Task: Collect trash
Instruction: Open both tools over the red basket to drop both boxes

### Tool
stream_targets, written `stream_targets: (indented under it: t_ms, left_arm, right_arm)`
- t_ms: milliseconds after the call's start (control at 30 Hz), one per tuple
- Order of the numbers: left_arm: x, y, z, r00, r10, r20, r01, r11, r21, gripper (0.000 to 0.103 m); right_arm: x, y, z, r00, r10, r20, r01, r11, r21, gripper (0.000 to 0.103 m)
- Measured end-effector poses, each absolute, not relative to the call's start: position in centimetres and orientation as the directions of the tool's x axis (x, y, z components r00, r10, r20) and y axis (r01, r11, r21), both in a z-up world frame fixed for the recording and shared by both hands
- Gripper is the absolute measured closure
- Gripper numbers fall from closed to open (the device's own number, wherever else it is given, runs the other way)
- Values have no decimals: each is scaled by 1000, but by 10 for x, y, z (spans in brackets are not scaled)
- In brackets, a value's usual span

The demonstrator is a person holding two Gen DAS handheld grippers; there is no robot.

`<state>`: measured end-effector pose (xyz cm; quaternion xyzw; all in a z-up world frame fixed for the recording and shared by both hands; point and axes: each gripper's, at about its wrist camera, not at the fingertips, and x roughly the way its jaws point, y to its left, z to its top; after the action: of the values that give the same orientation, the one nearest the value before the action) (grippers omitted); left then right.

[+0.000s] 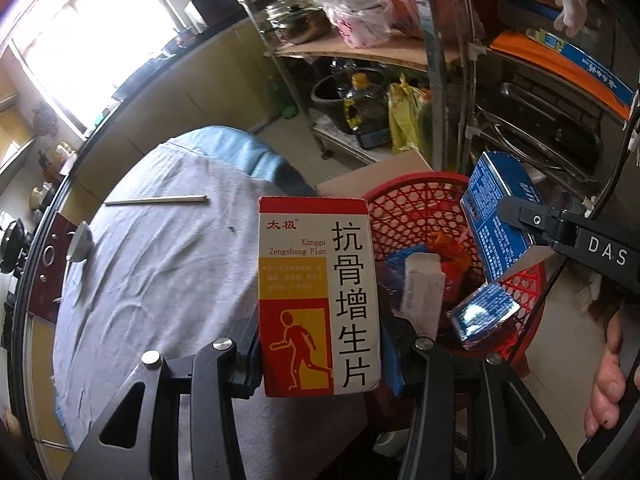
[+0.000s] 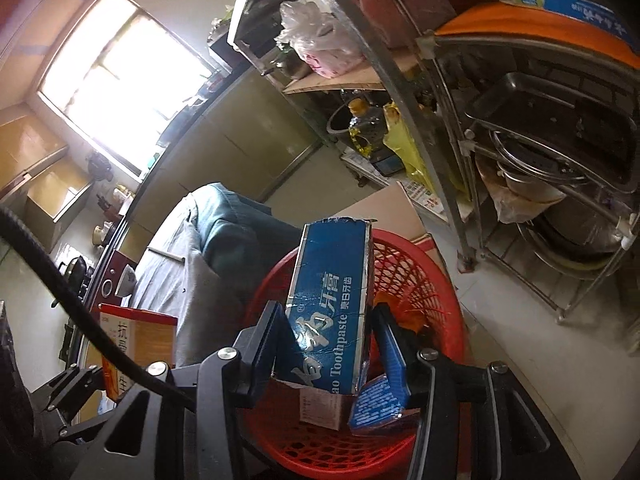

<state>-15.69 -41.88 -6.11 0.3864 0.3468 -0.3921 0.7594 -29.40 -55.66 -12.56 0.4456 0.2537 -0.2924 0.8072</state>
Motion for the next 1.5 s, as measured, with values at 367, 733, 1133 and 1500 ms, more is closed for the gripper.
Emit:
stream_targets:
  t_ms: [367, 733, 1133, 1500]
  left_arm:
    - [-154, -436, -84, 356, -333, -873, 904, 360, 231, 53]
    - [-155, -436, -89, 316, -368, -874, 923, 333, 194, 40]
    - [-141, -392, -58, 437, -380, -815, 867, 420, 269, 39]
    - [-129, -321, -9, 548, -422, -723, 792, 539, 285, 26]
  right_arm:
    - [-300, -564, -137, 695, -229, -681, 704, 407, 582, 52]
    - [-295, -567, -146, 722, -155, -674, 676, 366, 640, 46]
    - [-276, -544, -123, 734, -172, -657, 657, 425, 623, 46]
    - [-251, -492, -78, 758, -174, -629, 604, 551, 576, 46]
